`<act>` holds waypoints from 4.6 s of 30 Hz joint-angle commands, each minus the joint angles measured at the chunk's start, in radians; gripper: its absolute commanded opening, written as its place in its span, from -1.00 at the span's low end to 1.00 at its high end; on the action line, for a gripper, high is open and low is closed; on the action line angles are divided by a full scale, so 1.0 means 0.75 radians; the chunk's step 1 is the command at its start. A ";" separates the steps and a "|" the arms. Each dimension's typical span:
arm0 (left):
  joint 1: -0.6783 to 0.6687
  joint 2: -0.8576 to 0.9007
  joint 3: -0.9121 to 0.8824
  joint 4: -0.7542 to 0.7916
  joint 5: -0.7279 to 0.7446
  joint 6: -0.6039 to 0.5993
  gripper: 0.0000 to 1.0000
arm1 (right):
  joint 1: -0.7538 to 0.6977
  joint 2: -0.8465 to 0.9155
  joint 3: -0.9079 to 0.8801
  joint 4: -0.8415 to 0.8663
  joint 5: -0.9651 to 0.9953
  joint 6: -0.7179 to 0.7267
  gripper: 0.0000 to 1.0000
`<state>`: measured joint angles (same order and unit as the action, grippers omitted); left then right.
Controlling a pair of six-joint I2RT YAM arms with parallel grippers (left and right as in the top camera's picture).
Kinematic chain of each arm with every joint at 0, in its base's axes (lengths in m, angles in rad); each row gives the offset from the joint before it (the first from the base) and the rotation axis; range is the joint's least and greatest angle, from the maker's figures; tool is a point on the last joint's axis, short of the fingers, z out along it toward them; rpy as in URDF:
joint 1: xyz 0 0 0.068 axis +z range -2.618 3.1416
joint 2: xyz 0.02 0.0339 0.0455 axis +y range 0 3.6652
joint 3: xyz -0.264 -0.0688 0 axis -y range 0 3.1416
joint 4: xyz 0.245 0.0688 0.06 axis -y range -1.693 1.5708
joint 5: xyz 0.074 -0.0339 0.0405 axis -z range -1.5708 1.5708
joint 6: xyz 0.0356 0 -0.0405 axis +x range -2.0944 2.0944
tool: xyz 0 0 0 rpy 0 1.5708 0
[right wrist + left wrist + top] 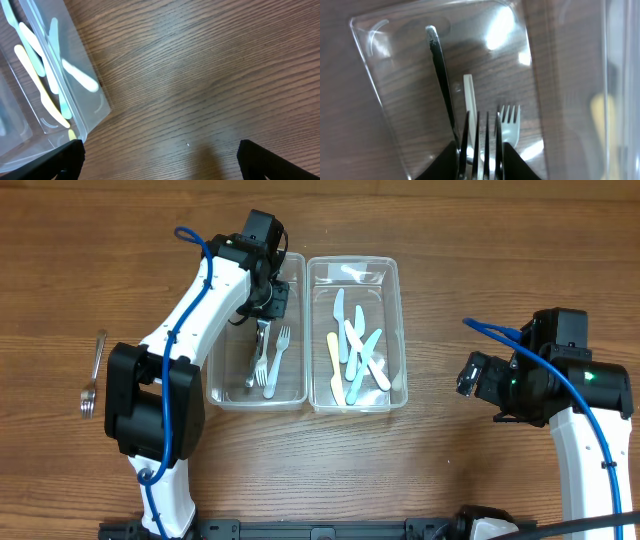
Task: Pack container
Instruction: 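Drop the metal fork into the left container, then grasp the last metal fork with the left gripper, then place the metal fork into the left container and release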
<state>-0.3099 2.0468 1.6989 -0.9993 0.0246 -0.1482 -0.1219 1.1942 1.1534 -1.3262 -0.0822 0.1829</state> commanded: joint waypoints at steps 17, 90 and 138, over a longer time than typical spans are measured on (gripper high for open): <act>0.832 -0.745 0.063 -0.490 -0.064 0.124 0.94 | 0.006 -0.009 0.002 0.012 -0.013 -0.005 1.00; 1.261 -0.232 -0.530 0.191 0.272 0.514 -0.92 | 0.006 -0.009 0.002 0.019 -0.007 -0.011 1.00; 0.176 -0.718 -0.085 0.222 -0.307 0.021 1.00 | 0.004 0.047 0.002 1.044 0.028 -0.178 1.00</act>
<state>-0.2115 1.4899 1.6379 -0.8368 -0.1600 -0.1799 -0.1219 1.2045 1.1458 -0.5701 -0.0811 0.1619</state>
